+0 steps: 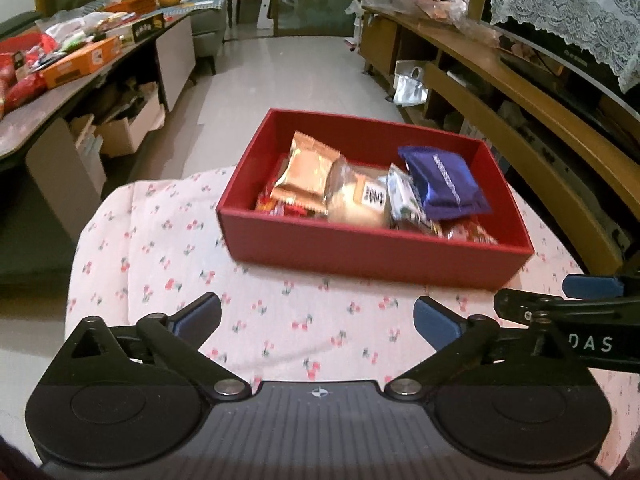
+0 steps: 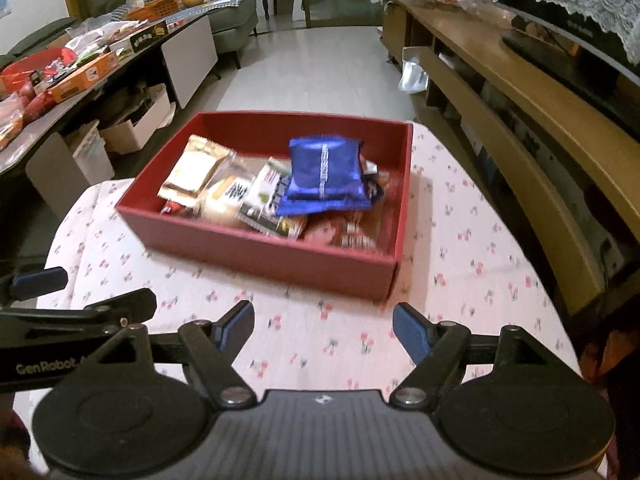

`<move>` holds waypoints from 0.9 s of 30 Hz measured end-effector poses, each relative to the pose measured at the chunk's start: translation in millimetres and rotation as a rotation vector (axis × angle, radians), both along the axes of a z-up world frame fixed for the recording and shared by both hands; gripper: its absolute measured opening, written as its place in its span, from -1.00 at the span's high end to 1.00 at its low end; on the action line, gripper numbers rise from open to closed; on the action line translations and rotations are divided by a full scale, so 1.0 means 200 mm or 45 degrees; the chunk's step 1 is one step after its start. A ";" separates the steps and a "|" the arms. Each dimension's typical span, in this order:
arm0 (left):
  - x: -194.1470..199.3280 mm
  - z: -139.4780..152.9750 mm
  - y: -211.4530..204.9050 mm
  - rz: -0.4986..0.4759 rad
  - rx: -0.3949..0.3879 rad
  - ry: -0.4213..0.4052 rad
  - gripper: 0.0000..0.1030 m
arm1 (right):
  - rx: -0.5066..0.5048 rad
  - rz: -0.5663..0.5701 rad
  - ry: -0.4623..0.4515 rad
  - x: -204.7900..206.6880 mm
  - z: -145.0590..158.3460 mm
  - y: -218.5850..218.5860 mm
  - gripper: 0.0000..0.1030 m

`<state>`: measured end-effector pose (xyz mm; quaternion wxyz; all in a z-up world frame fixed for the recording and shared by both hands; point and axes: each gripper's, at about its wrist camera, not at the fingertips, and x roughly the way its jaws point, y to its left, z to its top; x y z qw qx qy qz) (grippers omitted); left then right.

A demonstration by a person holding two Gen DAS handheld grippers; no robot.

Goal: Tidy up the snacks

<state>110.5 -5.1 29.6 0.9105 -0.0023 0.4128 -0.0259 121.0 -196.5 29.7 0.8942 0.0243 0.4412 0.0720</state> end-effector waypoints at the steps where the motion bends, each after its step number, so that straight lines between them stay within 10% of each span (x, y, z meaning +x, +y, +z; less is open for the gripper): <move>1: -0.02 0.00 0.00 0.004 0.002 0.001 -1.00 | 0.005 0.000 0.002 -0.02 0.00 0.00 -0.80; 27: -0.43 -0.01 -0.02 0.034 0.084 -0.037 -1.00 | 0.054 0.009 0.034 -0.43 -0.02 -0.01 -0.80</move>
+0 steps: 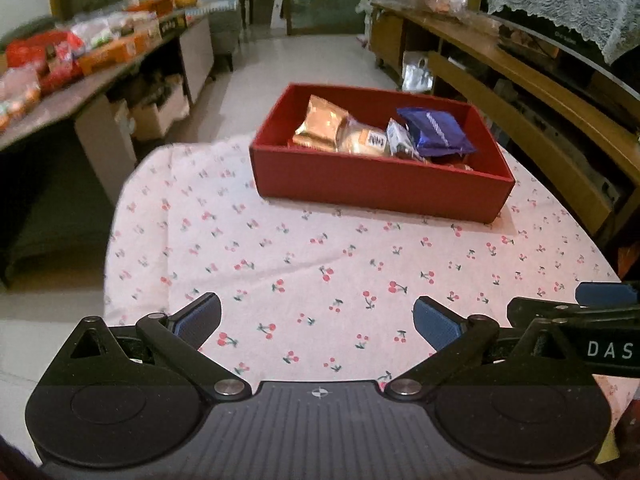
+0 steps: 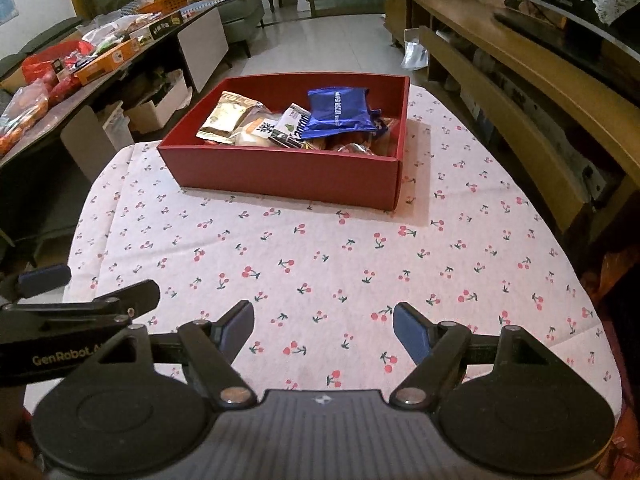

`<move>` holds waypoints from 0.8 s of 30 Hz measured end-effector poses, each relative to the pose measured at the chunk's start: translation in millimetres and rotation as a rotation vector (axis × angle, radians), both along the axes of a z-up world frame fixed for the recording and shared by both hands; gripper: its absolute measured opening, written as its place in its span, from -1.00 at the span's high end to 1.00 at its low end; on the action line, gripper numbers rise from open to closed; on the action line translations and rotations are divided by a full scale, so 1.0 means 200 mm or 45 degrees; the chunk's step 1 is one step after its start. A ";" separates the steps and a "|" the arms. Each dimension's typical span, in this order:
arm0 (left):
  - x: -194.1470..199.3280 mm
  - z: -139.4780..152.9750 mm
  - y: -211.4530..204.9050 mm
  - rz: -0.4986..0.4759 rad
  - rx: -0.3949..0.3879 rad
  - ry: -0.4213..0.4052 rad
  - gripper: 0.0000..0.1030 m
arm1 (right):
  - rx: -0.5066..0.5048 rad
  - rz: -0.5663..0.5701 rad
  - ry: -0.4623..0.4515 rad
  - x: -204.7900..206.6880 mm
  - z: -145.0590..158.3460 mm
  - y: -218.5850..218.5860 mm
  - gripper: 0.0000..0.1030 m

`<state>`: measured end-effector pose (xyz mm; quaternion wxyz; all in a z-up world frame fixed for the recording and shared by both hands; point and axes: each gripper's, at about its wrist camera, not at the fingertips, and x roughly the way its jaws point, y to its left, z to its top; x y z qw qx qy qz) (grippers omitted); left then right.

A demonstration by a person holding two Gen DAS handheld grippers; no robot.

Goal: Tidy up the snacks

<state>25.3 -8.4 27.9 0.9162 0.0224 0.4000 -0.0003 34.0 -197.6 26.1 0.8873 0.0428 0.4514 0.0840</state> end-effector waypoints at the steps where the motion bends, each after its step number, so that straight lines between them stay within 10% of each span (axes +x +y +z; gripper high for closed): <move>1: -0.02 0.01 0.00 -0.001 0.009 -0.020 -1.00 | 0.006 -0.001 -0.007 -0.01 0.01 0.00 -0.80; 24: -0.03 -0.03 0.04 0.026 -0.113 0.004 -1.00 | 0.032 0.041 -0.032 -0.05 0.02 0.01 -0.80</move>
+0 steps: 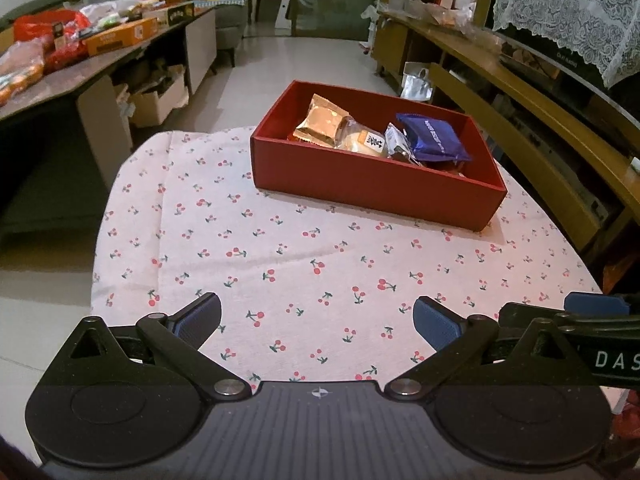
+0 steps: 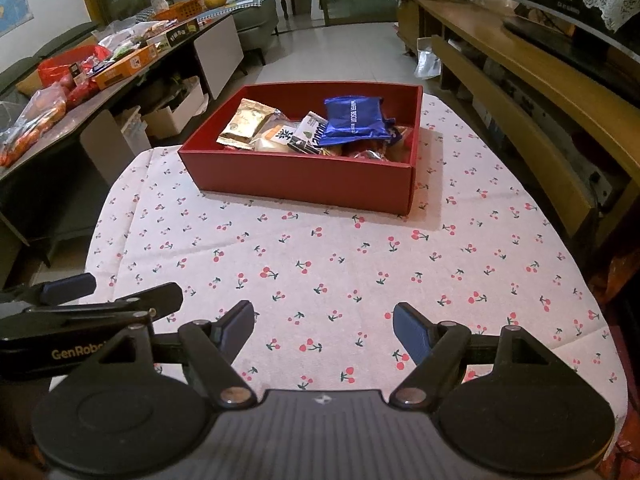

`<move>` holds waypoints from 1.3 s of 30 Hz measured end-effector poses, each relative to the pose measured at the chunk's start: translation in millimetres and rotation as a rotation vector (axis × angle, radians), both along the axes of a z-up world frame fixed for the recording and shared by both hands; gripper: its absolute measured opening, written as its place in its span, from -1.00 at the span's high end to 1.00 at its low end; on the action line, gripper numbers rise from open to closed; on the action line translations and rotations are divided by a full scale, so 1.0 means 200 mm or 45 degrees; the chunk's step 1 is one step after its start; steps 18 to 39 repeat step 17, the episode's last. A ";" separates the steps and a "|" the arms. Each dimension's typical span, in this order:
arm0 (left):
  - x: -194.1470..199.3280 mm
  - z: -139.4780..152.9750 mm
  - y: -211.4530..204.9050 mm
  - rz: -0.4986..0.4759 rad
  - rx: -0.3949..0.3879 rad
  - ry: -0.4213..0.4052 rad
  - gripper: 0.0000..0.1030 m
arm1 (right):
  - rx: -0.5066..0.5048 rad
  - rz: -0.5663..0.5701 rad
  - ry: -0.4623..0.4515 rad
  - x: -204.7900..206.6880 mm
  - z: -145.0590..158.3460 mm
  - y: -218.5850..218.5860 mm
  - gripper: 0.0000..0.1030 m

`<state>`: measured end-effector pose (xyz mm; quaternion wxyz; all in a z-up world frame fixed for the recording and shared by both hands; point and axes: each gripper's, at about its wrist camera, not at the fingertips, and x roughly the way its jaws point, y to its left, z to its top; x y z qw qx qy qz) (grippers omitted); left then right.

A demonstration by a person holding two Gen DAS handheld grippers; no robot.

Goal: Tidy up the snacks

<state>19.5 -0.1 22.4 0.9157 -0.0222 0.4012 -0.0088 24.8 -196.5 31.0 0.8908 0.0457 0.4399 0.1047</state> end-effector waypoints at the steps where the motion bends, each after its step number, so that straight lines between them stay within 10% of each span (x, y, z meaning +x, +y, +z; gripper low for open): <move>1: 0.00 0.00 -0.01 -0.003 0.014 -0.007 -1.00 | -0.003 0.001 0.001 0.00 0.00 0.00 -0.80; 39: -0.02 0.02 -0.03 0.000 0.096 -0.065 -1.00 | -0.016 -0.009 -0.004 0.01 0.00 0.00 -0.85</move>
